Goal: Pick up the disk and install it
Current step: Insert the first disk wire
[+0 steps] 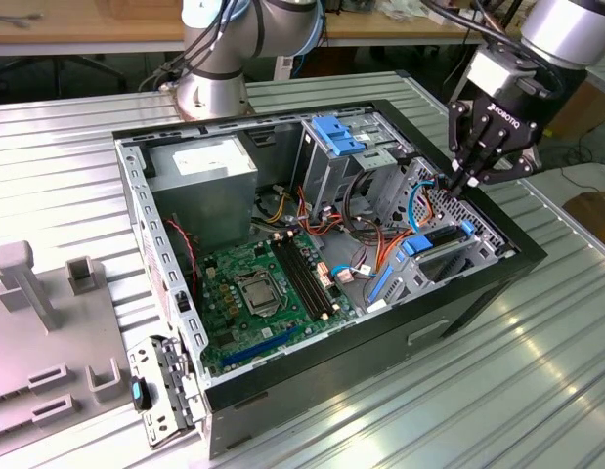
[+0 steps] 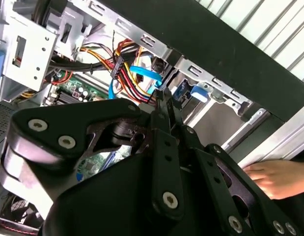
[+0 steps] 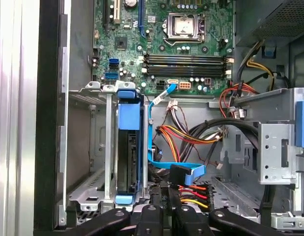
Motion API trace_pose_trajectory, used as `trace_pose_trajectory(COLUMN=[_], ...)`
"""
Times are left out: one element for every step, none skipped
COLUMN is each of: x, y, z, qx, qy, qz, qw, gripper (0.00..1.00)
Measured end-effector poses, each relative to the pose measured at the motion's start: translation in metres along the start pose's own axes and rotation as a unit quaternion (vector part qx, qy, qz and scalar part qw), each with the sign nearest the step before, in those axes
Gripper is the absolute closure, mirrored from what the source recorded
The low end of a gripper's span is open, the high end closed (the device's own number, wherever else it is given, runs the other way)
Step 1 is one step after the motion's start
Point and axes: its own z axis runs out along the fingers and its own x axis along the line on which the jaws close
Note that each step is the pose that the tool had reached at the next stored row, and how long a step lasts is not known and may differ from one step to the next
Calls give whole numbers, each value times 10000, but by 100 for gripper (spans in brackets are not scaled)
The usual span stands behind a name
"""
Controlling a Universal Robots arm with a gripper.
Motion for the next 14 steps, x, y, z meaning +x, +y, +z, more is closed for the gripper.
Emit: trace_pose_trajectory(x=[11, 19, 23, 23, 23, 23, 26, 41, 65, 102, 133, 173, 205, 220], y=[1, 1, 1, 1, 1, 1, 2, 12, 29, 42, 49, 56, 59, 60], z=[6, 12, 25, 31, 41, 48, 51, 55, 57, 60, 62, 66, 70, 74], qx=[0, 0, 2, 2, 3, 3, 3, 2, 2, 2, 2, 2, 3, 2], qy=[1, 2, 3, 6, 7, 7, 7, 7, 7, 7, 7, 7, 7, 7], qz=[10, 21, 61, 121, 209, 271, 296, 298, 297, 297, 297, 297, 296, 296], qw=[10000, 10000, 10000, 9999, 9998, 9996, 9996, 9996, 9996, 9996, 9996, 9996, 9996, 9996], gripper=[84, 84, 84, 84, 84, 84, 84, 84, 84, 84, 84, 84, 84, 84])
